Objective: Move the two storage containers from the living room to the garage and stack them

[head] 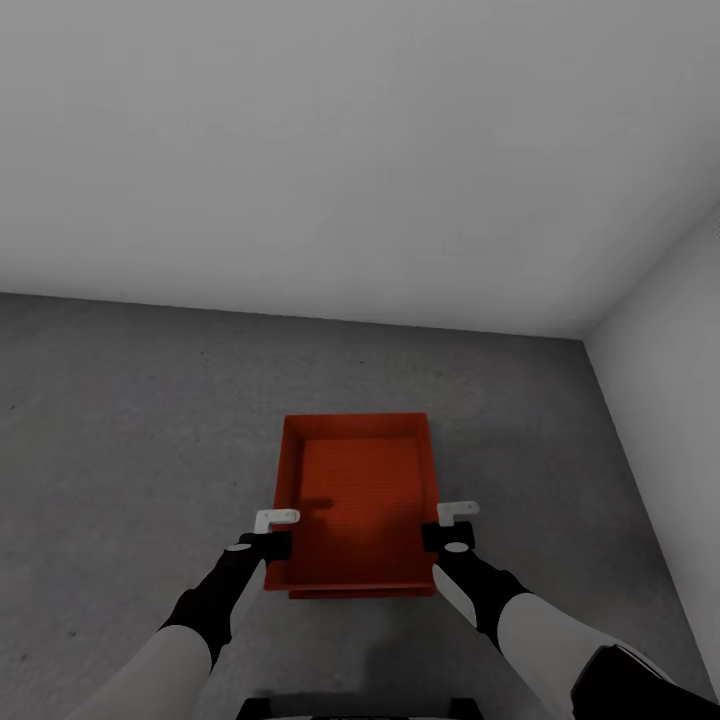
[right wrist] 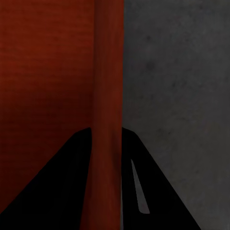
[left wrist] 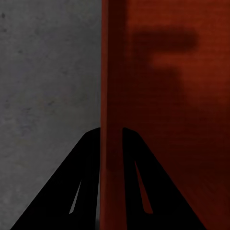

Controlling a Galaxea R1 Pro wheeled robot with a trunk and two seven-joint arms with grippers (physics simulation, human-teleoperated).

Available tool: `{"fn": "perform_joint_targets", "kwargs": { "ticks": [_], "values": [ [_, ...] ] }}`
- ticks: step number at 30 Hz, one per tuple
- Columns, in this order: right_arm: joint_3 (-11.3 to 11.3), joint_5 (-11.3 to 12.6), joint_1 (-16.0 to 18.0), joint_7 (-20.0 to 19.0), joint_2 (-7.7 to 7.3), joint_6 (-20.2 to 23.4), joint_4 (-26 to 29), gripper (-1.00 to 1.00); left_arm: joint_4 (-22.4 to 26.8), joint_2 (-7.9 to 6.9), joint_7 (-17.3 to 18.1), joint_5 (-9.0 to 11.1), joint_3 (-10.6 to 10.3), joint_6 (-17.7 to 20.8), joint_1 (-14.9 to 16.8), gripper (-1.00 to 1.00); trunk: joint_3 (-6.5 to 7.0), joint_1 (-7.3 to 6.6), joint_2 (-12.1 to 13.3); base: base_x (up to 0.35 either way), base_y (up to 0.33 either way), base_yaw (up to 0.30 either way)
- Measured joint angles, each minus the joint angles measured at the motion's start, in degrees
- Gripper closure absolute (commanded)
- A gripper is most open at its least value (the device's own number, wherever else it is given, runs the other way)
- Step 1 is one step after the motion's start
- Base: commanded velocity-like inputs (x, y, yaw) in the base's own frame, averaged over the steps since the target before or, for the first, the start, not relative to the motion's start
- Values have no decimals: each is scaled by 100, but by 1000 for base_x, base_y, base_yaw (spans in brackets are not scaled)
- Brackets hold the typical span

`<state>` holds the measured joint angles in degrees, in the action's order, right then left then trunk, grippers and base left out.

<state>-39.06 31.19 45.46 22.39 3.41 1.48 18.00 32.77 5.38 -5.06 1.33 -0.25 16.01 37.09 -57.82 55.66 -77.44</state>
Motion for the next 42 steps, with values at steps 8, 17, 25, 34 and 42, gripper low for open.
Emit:
{"fn": "perform_joint_targets", "kwargs": {
  "ticks": [8,17,25,34,42],
  "values": [
    [1,-1,0,0,1,0,-3,100,-1,0,3,-4,4,0,0,100,-107,131,-239,0,0,0],
    [2,-1,0,0,3,-4,-5,100,0,0,6,-9,8,-1,0,100,-108,132,-241,0,0,0],
    [4,-1,0,-7,0,-6,-6,100,0,0,-1,-1,-1,0,0,100,-108,132,-241,0,0,0],
    [1,4,0,-7,0,-8,-8,100,0,1,-1,-2,-1,0,0,100,-108,132,-241,0,0,0],
    [3,1,0,-6,3,-10,-12,100,-1,0,2,-8,2,-1,-1,100,-197,241,-440,0,0,0]
  ]
}}
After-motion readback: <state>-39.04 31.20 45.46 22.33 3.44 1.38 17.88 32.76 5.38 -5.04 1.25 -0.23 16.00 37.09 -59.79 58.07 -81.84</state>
